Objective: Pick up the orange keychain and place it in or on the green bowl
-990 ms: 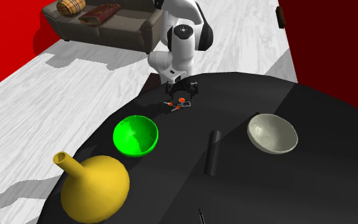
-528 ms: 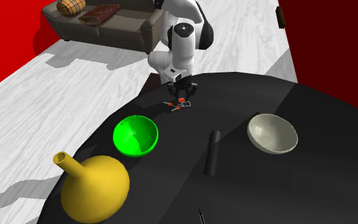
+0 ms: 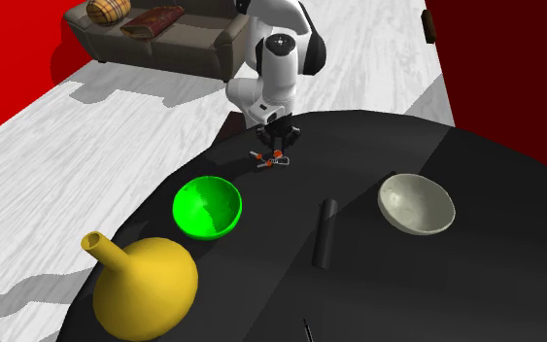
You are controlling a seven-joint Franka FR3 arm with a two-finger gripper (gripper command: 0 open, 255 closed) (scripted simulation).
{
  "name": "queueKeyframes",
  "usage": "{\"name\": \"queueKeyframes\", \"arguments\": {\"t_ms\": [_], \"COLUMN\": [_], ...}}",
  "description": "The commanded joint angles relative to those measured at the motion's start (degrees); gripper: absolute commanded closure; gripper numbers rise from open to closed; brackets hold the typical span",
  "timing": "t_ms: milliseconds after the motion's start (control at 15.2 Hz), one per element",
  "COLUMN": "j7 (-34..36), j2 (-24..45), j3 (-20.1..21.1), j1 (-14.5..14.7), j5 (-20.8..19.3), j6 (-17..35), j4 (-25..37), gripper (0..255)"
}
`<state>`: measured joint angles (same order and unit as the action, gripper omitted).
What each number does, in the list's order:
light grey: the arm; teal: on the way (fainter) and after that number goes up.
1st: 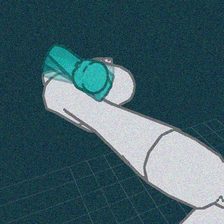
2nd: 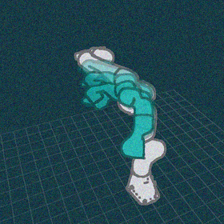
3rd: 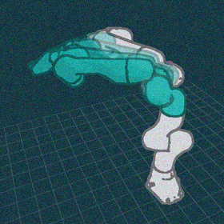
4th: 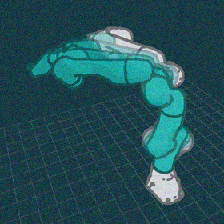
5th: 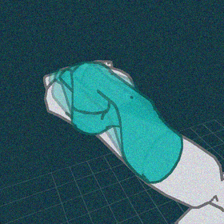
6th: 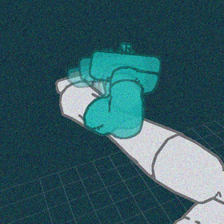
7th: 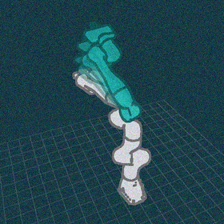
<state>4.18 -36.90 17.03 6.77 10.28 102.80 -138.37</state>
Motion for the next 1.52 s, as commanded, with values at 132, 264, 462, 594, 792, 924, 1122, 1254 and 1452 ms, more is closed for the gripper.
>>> {"name": "queueKeyframes", "arguments": {"t_ms": [132,264,462,594,792,924,1122,1254,1452], "j7": [0.16,0.21,0.29,0.35,0.45,0.52,0.64,0.72,0.86], "j2": [0.44,0.50,0.69,0.88,1.26,1.57,2.12,2.55,3.27], "j3": [-0.25,-0.45,-0.73,-0.91,-1.14,-1.29,-1.49,-1.60,-1.76], "j1": [-0.21,-0.29,-0.42,-0.51,-0.65,-0.74,-0.88,-0.97,-1.12], "j5": [-0.39,-0.57,-0.83,-0.99,-1.24,-1.40,-1.64,-1.79,-2.02], "j6": [-2.83,-4.34,-6.57,-8.05,-10.25,-11.71,-13.89,-15.34,-17.51], "j4": [2.39,3.96,6.39,8.05,10.62,12.39,15.11,16.98,19.87], "gripper": [255,255,255,255,255,255,255,255,255]}}
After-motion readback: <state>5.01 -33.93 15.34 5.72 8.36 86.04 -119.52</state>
